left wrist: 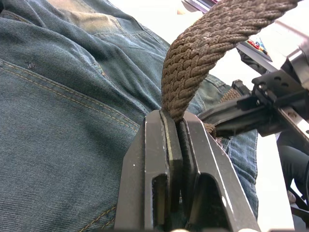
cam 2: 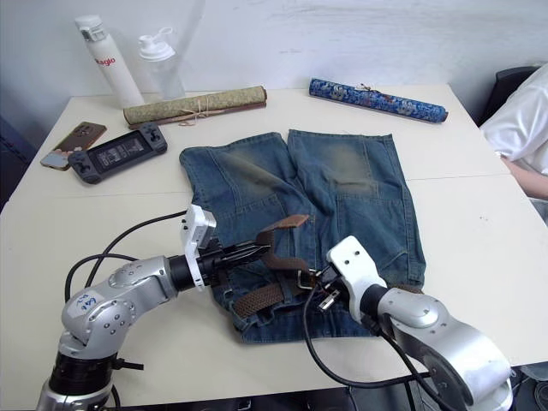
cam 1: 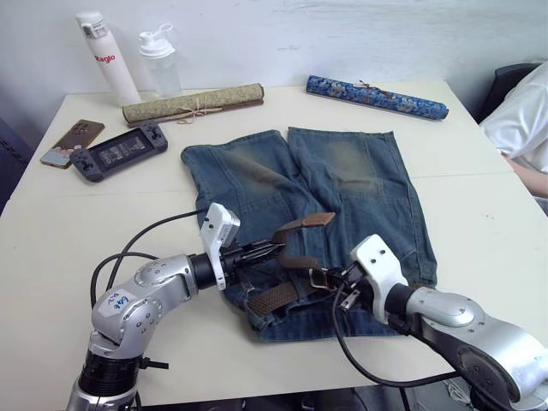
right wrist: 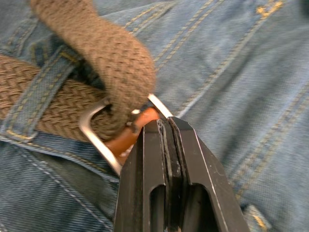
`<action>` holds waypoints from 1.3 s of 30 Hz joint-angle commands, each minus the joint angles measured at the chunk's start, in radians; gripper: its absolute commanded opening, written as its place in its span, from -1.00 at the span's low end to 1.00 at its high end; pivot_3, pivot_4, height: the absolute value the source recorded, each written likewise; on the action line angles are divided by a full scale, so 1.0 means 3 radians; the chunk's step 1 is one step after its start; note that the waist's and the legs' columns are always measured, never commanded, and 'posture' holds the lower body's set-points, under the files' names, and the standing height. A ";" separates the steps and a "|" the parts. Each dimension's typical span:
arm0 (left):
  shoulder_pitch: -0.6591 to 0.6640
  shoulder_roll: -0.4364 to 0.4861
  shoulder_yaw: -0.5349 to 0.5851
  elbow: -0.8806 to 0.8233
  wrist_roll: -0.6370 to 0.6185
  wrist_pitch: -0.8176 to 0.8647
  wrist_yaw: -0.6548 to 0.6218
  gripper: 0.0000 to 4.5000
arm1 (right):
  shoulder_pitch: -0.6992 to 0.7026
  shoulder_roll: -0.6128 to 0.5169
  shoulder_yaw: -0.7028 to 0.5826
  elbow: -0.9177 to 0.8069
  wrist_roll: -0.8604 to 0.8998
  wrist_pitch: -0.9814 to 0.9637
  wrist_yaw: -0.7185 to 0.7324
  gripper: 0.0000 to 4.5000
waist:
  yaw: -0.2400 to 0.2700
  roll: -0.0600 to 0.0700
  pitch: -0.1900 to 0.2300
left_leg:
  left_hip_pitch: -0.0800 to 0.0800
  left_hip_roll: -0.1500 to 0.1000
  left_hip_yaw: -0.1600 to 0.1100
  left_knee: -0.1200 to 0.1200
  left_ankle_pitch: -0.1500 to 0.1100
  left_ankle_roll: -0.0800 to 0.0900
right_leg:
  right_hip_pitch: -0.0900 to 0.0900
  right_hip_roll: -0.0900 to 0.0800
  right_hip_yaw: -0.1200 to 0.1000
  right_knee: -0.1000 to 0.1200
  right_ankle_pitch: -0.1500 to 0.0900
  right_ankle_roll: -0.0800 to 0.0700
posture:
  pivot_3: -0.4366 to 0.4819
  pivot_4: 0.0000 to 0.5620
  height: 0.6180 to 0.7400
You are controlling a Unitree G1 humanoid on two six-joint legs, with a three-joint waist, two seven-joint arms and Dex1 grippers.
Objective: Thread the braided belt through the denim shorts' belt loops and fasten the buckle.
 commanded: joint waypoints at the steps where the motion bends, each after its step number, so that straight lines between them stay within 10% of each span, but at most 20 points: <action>1: -0.0019 -0.0023 -0.0010 -0.0068 -0.0008 -0.0071 -0.0010 -1.00 | -0.0057 0.0061 0.0009 -0.0487 0.0074 -0.0089 -0.0040 -0.97 | 0.0000 0.0000 0.0000 | 0.0000 0.0000 0.0000 0.0000 0.0000 0.0000 | 0.0000 0.0000 0.0000 0.0000 0.0000 0.0000 | -0.05 -0.47 0.95; 27: -0.0152 -0.0089 -0.0017 -0.0073 -0.0007 -0.0078 0.0042 -1.00 | 0.0004 -0.0382 0.0955 -0.0256 -0.0377 -0.0503 -0.0079 -0.97 | -0.0006 -0.0001 -0.0001 | 0.0001 0.0001 0.0000 0.0000 0.0000 -0.0001 | 0.0000 0.0000 0.0000 0.0000 0.0000 0.0000 | -0.05 -0.47 0.95; 39: -0.0743 -0.0466 -0.0371 0.0097 0.0009 -0.0002 0.0072 -1.00 | -0.0219 -0.1356 0.2245 -0.0032 -0.1916 -0.1285 0.0203 -0.97 | 0.0010 -0.0007 -0.0005 | 0.0004 -0.0001 -0.0001 0.0006 0.0001 -0.0001 | 0.0007 0.0000 -0.0002 -0.0002 0.0000 0.0001 | -0.05 -0.47 0.95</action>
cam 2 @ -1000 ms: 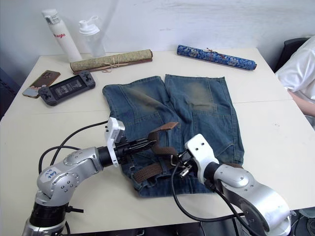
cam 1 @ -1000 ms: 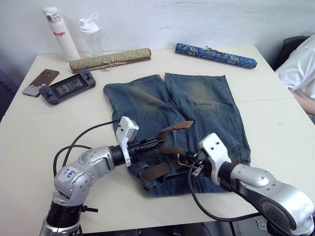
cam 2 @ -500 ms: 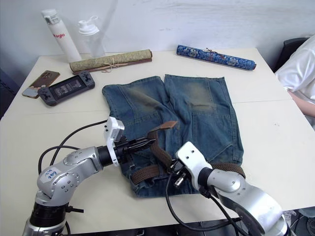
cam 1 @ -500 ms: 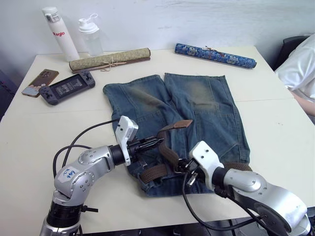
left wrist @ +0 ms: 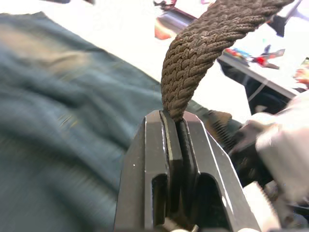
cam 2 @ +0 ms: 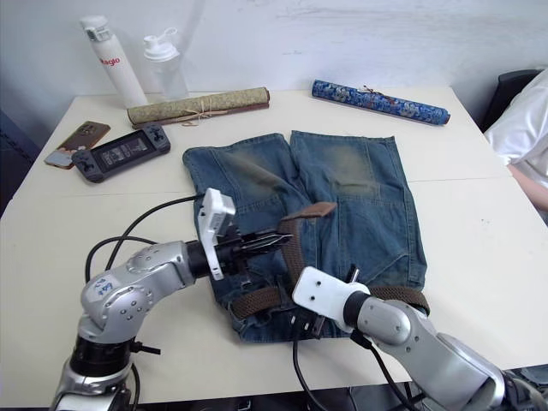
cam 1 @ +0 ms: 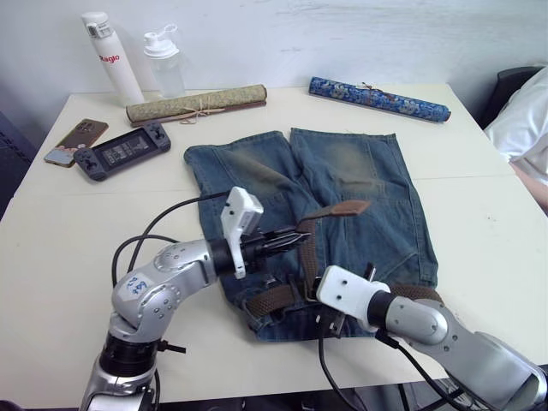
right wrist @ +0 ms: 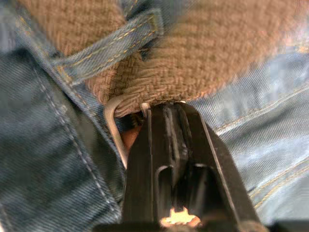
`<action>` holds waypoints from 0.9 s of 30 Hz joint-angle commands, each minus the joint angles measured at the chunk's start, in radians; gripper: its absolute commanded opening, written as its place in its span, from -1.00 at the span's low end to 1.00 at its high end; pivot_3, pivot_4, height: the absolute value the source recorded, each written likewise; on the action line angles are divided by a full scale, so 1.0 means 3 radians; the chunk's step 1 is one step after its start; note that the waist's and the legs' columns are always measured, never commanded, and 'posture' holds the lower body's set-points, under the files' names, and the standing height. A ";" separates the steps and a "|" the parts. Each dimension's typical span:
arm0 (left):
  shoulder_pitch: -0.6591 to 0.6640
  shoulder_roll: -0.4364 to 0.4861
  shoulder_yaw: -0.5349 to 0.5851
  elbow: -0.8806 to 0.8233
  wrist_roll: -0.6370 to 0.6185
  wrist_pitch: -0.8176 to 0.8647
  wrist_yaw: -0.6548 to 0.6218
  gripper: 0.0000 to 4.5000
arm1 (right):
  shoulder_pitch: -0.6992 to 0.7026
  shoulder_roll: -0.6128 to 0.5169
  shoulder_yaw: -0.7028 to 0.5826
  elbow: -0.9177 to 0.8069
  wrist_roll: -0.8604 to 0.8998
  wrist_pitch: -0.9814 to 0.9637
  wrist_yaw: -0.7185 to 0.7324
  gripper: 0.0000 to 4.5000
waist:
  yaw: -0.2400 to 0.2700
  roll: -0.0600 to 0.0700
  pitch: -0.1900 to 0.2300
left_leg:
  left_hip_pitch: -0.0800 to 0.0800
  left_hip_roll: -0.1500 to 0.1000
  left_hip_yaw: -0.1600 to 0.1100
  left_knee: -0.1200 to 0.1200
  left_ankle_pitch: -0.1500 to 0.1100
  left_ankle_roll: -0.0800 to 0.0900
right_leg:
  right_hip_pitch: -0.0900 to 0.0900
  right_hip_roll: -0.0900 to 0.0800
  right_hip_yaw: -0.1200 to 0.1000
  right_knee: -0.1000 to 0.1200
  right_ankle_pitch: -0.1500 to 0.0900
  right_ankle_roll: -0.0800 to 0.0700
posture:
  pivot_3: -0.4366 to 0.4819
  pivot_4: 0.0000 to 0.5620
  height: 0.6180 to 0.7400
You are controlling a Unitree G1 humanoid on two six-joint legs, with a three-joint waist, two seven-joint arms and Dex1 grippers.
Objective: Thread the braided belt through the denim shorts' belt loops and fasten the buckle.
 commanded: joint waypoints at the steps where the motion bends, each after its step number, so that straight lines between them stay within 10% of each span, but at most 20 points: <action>1: -0.0253 -0.0233 -0.0046 0.0106 -0.0022 -0.0033 0.0107 -1.00 | 0.0128 -0.0187 0.0476 -0.0038 -0.0506 -0.0050 0.0103 -0.97 | 0.0004 -0.0001 -0.0001 | 0.0000 0.0000 0.0000 0.0001 0.0000 0.0000 | 0.0000 0.0000 0.0000 0.0001 0.0000 0.0000 | -0.05 -0.47 0.95; 15: -0.0540 -0.0602 -0.0662 0.0606 0.0327 -0.0361 -0.0357 -1.00 | 0.0505 -0.0172 0.0763 0.0215 -0.1690 -0.0521 0.0815 -0.97 | 0.0077 -0.0012 -0.0008 | 0.0018 -0.0003 -0.0008 0.0005 0.0003 -0.0001 | 0.0030 0.0000 -0.0009 -0.0010 0.0001 0.0002 | -0.05 -0.47 0.95; 27: -0.1295 -0.1513 -0.0790 0.2182 0.1033 -0.0871 -0.0209 -1.00 | 0.0587 0.0106 0.0739 0.0566 -0.2352 -0.1001 0.1299 -0.97 | 0.0077 -0.0019 -0.0021 | 0.0025 -0.0003 -0.0013 0.0004 0.0002 0.0001 | 0.0041 0.0003 -0.0017 -0.0014 0.0000 0.0001 | -0.05 -0.47 0.95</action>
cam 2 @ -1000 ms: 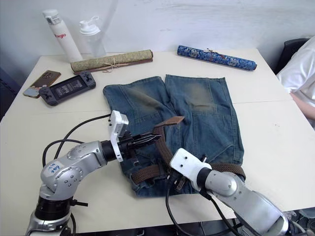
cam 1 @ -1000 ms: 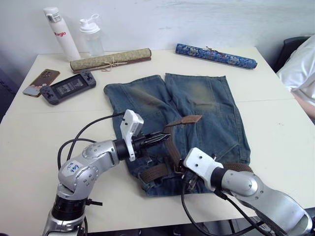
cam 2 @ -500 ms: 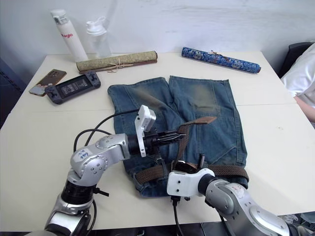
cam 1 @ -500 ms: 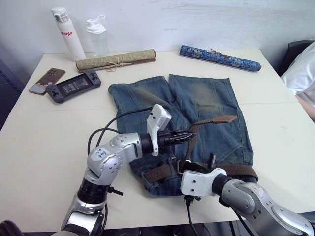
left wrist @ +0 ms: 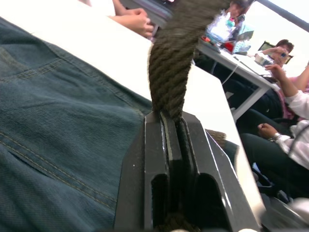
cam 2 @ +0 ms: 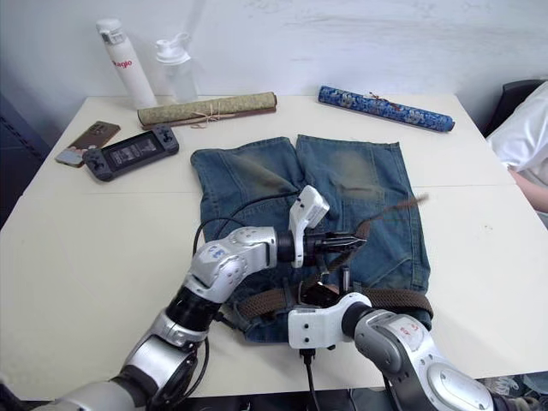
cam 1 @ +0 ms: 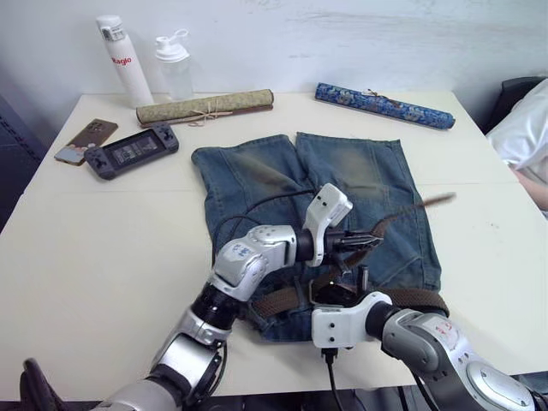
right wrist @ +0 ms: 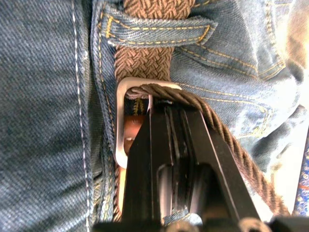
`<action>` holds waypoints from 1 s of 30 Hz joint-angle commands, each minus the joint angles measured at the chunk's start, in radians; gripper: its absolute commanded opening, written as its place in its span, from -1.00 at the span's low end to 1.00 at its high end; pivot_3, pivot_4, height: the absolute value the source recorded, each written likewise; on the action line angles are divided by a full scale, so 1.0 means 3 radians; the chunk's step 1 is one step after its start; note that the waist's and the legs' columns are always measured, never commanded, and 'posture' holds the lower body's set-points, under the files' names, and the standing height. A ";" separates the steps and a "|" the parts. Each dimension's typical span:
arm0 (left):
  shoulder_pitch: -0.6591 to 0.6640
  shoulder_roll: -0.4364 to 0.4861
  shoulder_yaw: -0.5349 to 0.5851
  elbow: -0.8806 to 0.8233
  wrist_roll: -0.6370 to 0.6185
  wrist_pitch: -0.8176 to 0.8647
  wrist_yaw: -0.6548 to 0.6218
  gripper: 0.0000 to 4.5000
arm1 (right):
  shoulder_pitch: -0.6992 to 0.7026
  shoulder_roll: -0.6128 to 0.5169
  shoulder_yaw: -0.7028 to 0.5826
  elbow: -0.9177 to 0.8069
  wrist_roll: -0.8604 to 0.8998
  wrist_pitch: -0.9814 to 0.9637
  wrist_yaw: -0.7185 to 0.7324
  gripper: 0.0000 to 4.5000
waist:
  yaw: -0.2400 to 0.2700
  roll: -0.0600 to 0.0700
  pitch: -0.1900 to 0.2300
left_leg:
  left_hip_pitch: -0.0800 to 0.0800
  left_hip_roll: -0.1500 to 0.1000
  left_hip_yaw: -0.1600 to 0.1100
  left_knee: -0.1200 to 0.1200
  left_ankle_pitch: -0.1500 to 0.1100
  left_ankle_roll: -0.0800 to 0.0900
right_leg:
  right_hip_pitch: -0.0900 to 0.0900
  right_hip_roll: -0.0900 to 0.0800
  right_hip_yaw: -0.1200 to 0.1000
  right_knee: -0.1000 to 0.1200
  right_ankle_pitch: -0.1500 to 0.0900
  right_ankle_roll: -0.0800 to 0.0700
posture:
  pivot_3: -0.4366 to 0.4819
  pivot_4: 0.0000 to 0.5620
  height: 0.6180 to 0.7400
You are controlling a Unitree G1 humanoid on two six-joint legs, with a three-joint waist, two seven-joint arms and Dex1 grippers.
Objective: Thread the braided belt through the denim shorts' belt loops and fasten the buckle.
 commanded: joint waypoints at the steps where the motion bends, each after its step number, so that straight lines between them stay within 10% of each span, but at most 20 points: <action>1: -0.0299 -0.0326 -0.0026 0.0221 0.0110 -0.0394 -0.0113 -1.00 | 0.0243 0.0099 0.0316 0.0414 0.0038 -0.0156 0.0445 -0.97 | 0.0000 -0.0002 -0.0001 | 0.0000 0.0000 0.0000 0.0000 0.0000 0.0000 | 0.0000 0.0000 -0.0001 0.0000 0.0000 0.0000 | -0.05 -0.47 0.95; 18: -0.0669 -0.1027 0.0017 0.0895 0.0371 -0.0648 -0.0611 -1.00 | 0.0446 0.0418 0.0011 0.0560 -0.0286 -0.0480 0.0745 -0.97 | 0.0017 0.0005 -0.0030 | 0.0031 -0.0004 -0.0024 -0.0004 -0.0031 0.0039 | 0.0067 -0.0022 -0.0032 -0.0058 0.0021 0.0005 | -0.05 -0.47 0.95; 30: -0.0230 -0.0342 0.0285 0.0099 0.0303 -0.0343 -0.0705 -1.00 | 0.0576 0.0541 -0.0204 0.0628 -0.0307 -0.0581 0.0842 -0.97 | -0.0006 0.0009 -0.0028 | 0.0025 -0.0001 -0.0024 -0.0008 -0.0031 0.0035 | 0.0061 -0.0020 -0.0033 -0.0060 0.0021 0.0006 | -0.05 -0.47 0.95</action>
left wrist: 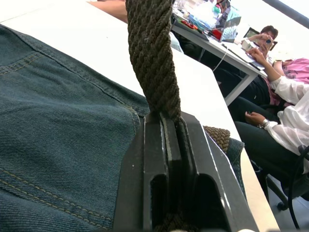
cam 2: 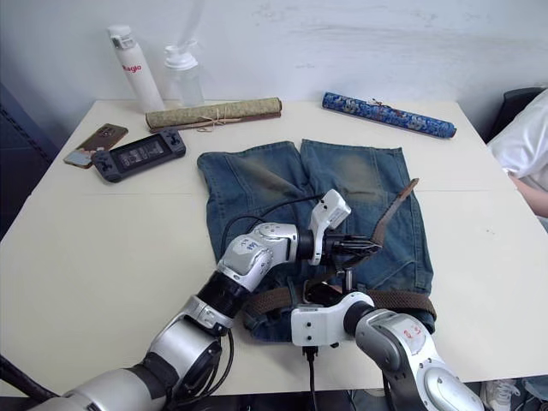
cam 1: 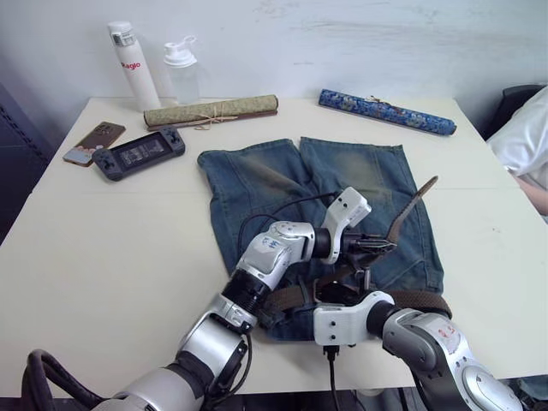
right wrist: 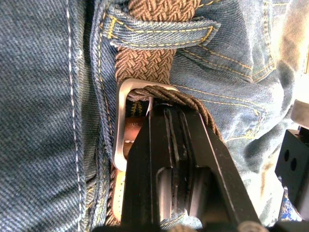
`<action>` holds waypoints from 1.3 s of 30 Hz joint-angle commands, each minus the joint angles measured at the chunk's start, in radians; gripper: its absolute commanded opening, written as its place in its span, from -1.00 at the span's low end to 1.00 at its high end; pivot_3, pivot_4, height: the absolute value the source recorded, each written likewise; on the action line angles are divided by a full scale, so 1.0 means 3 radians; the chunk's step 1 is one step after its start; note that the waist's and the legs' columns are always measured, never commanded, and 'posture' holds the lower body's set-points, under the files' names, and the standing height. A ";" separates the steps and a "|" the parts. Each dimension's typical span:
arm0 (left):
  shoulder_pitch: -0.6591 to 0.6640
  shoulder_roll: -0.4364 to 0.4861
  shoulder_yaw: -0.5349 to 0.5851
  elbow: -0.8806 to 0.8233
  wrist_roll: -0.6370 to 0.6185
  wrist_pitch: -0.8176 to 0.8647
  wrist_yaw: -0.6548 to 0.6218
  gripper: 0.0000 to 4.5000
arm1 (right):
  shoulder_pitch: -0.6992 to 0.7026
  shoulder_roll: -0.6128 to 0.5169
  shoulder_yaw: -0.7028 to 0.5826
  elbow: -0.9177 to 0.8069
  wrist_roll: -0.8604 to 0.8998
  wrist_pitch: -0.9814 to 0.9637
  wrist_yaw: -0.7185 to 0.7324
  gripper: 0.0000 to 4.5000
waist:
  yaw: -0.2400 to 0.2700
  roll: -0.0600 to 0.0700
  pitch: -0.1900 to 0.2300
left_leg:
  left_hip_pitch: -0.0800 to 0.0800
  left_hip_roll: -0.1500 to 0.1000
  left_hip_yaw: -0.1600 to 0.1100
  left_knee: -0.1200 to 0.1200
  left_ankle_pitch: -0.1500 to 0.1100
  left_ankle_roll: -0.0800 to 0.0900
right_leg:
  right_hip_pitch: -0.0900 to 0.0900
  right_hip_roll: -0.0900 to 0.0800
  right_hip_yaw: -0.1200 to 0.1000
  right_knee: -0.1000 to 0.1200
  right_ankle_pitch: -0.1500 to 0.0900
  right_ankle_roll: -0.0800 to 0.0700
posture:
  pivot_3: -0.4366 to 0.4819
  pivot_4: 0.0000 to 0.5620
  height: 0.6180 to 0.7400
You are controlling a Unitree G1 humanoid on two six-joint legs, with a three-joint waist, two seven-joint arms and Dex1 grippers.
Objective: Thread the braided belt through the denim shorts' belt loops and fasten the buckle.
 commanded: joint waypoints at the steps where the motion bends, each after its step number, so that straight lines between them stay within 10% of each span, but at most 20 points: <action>1: 0.0003 0.0084 0.0163 -0.0620 -0.0216 0.0025 -0.0053 -1.00 | 0.0234 0.0058 0.0289 0.0418 0.0164 -0.0095 0.0358 -0.97 | -0.0016 0.0002 0.0000 | 0.0000 0.0002 0.0000 0.0000 0.0000 -0.0002 | 0.0000 0.0002 0.0000 0.0000 -0.0001 -0.0001 | -0.05 -0.47 0.95; 14: 0.1187 0.1381 0.0268 -0.2044 -0.0224 0.0110 -0.0209 -1.00 | 0.0093 0.0755 -0.0629 -0.0298 0.0721 0.0653 0.0433 -0.97 | -0.0080 0.0022 0.0010 | 0.0001 0.0010 -0.0004 -0.0011 0.0007 -0.0030 | -0.0003 0.0010 -0.0002 0.0001 -0.0007 -0.0011 | -0.05 -0.47 0.95; 25: 0.1529 0.1666 0.0410 -0.2242 -0.0303 0.0110 -0.0053 -1.00 | -0.0178 0.0882 -0.1543 -0.0835 0.1528 0.1555 0.0691 -0.97 | -0.0076 0.0051 0.0039 | -0.0054 0.0008 -0.0003 -0.0004 0.0015 -0.0029 | -0.0062 0.0013 -0.0002 0.0014 -0.0007 -0.0011 | -0.05 -0.47 0.95; 39: 0.1584 0.1891 0.0630 -0.2379 -0.0534 0.0267 -0.0024 -1.00 | 0.0117 0.0752 -0.1566 -0.0926 0.2064 0.1541 0.0408 -0.97 | -0.0083 0.0051 0.0040 | -0.0053 0.0008 0.0001 -0.0004 0.0016 -0.0027 | -0.0064 0.0014 0.0002 0.0019 -0.0007 -0.0011 | -0.05 -0.47 0.95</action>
